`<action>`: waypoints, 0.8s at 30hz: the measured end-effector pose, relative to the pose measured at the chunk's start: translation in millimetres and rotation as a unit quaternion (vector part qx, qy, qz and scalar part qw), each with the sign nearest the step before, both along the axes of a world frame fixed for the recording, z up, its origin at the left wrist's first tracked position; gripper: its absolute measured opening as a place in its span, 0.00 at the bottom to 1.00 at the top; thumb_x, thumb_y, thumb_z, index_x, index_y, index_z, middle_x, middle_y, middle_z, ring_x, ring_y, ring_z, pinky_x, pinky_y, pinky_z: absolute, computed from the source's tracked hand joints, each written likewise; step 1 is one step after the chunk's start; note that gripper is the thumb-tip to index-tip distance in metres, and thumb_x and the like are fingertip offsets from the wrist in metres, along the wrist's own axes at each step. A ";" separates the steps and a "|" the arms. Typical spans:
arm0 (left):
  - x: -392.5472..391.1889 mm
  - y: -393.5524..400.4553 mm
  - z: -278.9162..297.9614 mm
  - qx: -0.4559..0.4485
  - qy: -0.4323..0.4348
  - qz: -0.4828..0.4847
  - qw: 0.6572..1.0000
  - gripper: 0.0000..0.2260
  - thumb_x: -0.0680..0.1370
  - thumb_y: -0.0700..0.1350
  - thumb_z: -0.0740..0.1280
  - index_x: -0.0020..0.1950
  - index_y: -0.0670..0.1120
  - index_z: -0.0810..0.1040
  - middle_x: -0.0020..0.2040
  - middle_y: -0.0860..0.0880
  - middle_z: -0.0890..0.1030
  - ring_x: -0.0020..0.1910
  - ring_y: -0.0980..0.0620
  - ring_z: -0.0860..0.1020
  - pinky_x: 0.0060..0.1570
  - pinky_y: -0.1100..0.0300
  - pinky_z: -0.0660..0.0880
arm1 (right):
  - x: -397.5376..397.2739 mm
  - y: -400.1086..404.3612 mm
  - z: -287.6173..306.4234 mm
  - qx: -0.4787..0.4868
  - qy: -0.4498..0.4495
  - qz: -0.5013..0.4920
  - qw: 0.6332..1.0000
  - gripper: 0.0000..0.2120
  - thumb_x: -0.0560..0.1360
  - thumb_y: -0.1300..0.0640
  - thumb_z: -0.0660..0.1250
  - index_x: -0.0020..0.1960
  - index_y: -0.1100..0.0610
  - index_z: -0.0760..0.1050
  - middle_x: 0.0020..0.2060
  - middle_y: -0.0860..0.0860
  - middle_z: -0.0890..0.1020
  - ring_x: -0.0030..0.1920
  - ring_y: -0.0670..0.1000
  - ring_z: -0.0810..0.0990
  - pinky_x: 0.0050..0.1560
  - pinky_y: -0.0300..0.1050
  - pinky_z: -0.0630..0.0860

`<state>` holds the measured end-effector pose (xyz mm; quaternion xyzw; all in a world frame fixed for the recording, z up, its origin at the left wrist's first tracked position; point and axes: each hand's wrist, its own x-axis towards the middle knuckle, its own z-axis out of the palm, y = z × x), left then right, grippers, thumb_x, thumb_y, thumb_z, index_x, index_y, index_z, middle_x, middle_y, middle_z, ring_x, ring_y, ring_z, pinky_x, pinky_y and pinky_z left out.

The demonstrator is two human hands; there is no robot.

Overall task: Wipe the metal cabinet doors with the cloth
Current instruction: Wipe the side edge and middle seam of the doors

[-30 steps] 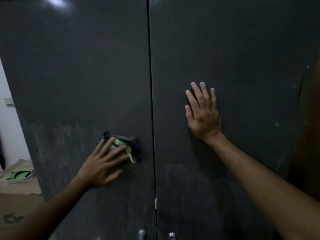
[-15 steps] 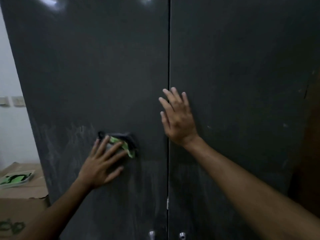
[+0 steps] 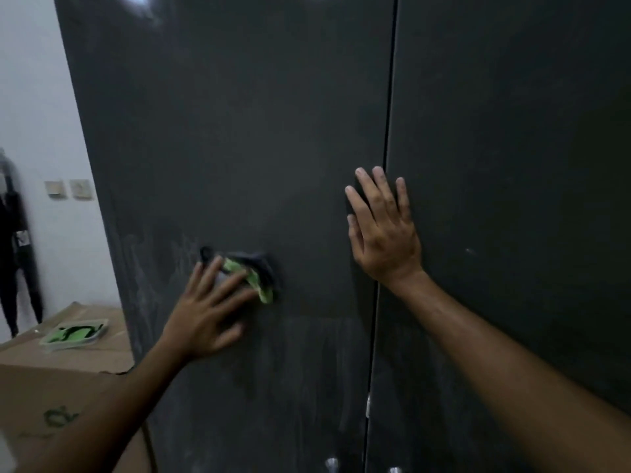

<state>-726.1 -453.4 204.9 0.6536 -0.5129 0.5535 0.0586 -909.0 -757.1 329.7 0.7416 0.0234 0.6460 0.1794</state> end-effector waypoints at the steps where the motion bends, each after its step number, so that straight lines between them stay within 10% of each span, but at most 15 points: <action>1: 2.1 1.1 14.1 -0.056 0.029 0.013 0.998 0.28 0.80 0.59 0.64 0.78 0.50 0.70 0.78 0.40 0.70 0.83 0.30 0.53 0.78 0.28 0.51 | -0.3 0.7 -0.1 0.000 0.002 -0.001 1.000 0.20 0.83 0.57 0.62 0.73 0.61 0.73 0.78 0.60 0.67 0.80 0.62 0.62 0.77 0.68 0.58; 5: -21.6 -44.6 69.4 -0.230 0.148 0.023 0.962 0.31 0.80 0.62 0.63 0.79 0.46 0.72 0.82 0.39 0.62 0.82 0.26 0.51 0.80 0.31 0.42 | -1.4 2.4 0.4 0.003 0.003 -0.004 1.000 0.20 0.83 0.56 0.62 0.73 0.60 0.73 0.78 0.60 0.67 0.80 0.62 0.61 0.77 0.68 0.58; 12: -6.2 -1.8 -4.7 0.083 -0.020 -0.007 0.996 0.33 0.78 0.61 0.64 0.83 0.55 0.64 0.82 0.46 0.66 0.83 0.30 0.55 0.79 0.28 0.52 | -1.8 4.6 1.6 0.007 0.004 -0.006 1.000 0.20 0.82 0.57 0.62 0.73 0.60 0.73 0.78 0.59 0.67 0.80 0.61 0.61 0.78 0.68 0.57; 19: 27.6 31.6 91.1 -0.140 0.114 0.043 0.983 0.31 0.81 0.62 0.62 0.79 0.46 0.71 0.82 0.38 0.64 0.81 0.26 0.53 0.78 0.27 0.47 | 1.9 12.5 0.7 0.037 -0.012 -0.020 0.999 0.19 0.81 0.58 0.62 0.71 0.59 0.72 0.77 0.59 0.68 0.80 0.61 0.61 0.78 0.68 0.55; 24: 24.5 19.5 48.0 0.003 0.008 -0.040 0.999 0.32 0.79 0.63 0.64 0.81 0.52 0.69 0.82 0.41 0.65 0.81 0.26 0.55 0.77 0.25 0.50 | 17.8 57.3 5.3 0.116 -0.045 0.004 0.992 0.19 0.81 0.56 0.64 0.69 0.62 0.73 0.75 0.61 0.70 0.79 0.63 0.62 0.78 0.70 0.53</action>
